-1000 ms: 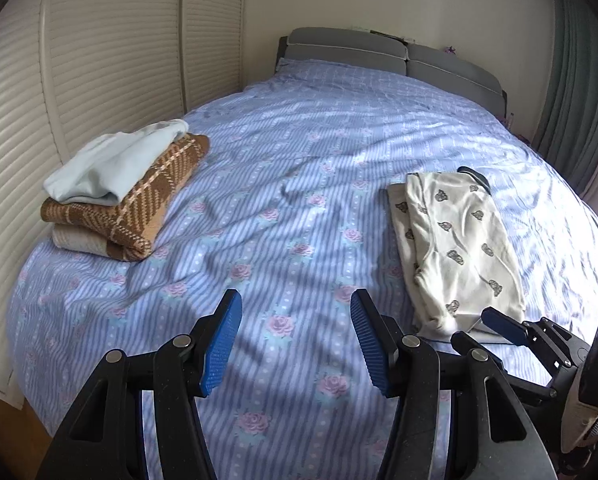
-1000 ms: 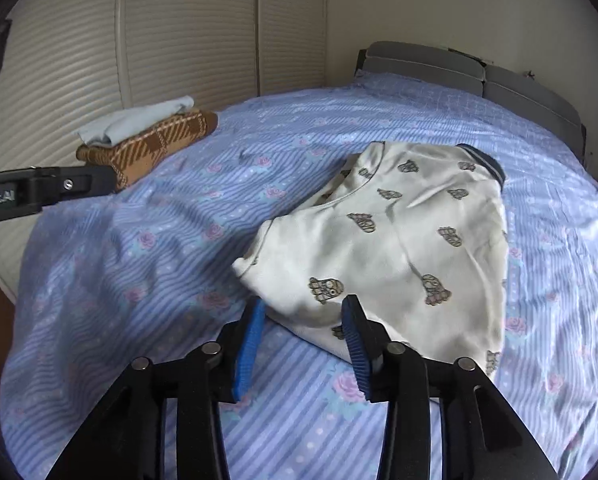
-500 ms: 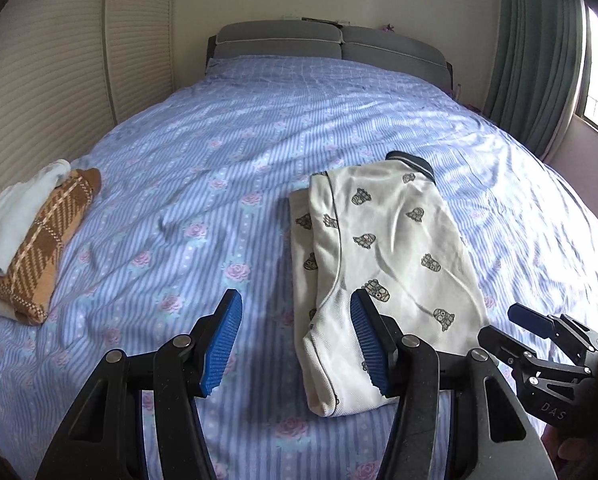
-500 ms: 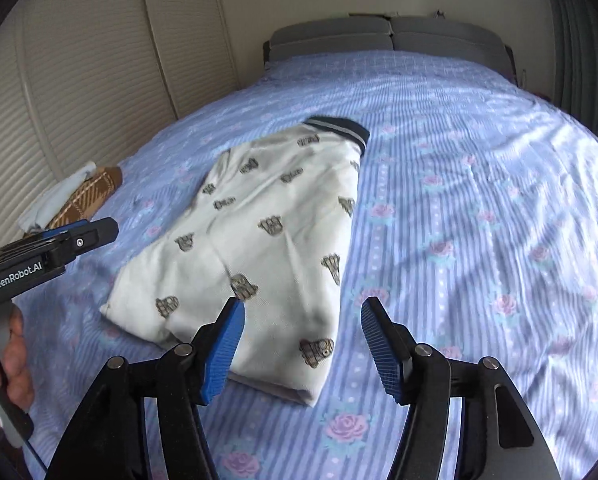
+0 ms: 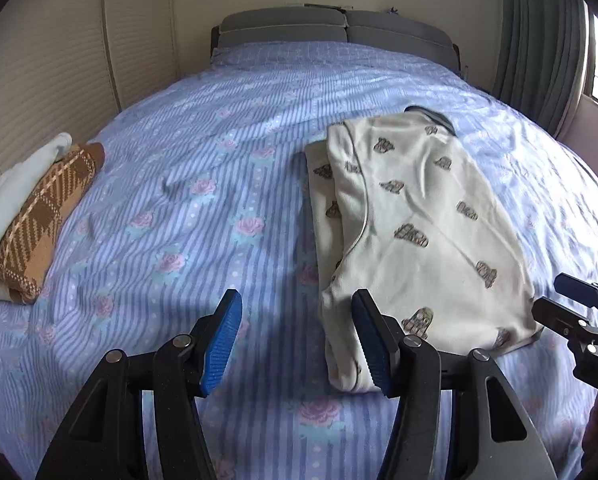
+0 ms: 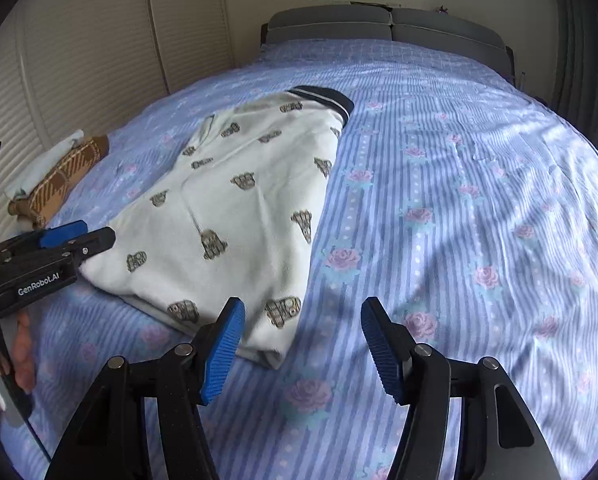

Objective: Fold small clothes
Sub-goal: 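Release the shirt with the right gripper and grasp its end with the left gripper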

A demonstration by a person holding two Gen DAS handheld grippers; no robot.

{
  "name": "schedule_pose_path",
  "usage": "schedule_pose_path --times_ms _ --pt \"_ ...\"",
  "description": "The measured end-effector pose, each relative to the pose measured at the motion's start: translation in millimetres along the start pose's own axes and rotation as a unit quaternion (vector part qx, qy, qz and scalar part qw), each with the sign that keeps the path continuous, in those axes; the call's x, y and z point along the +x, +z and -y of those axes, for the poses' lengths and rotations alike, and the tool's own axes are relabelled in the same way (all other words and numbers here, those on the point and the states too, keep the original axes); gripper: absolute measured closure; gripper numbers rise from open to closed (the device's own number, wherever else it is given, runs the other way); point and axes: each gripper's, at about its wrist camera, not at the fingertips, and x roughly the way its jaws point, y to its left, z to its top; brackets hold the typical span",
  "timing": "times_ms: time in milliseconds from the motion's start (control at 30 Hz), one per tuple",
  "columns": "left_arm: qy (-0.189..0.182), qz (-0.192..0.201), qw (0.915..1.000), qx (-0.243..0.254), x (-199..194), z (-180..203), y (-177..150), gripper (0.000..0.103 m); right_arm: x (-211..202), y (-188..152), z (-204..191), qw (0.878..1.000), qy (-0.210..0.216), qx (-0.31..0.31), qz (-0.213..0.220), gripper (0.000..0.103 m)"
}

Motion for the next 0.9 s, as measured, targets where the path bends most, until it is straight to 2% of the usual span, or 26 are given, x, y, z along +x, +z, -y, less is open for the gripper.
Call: schedule_pose_path --times_ms 167,300,433,533,700,800,900 --pt "-0.009 0.021 0.9993 0.031 7 6 48 0.046 5 53 3 0.999 -0.002 -0.024 0.031 0.042" --pt "-0.020 0.022 0.9988 0.038 39 9 86 0.046 31 96 6 0.999 -0.009 -0.028 0.029 0.042" --pt "-0.045 0.019 0.9985 0.025 71 9 115 0.046 65 124 8 0.999 -0.019 -0.025 0.015 0.042" --pt "-0.057 -0.005 0.9981 0.021 100 7 127 0.051 86 133 11 1.000 -0.019 -0.017 0.005 0.043" --pt "-0.112 -0.048 0.9926 -0.003 128 2 126 0.072 104 132 21 1.000 0.001 0.006 -0.001 0.044" --pt "-0.134 -0.054 0.9894 -0.014 129 1 121 0.077 108 129 22 1.000 0.020 0.009 -0.006 0.052" --pt "-0.146 -0.061 0.9873 -0.018 130 2 119 0.077 105 128 24 0.999 0.035 0.013 -0.005 0.054"
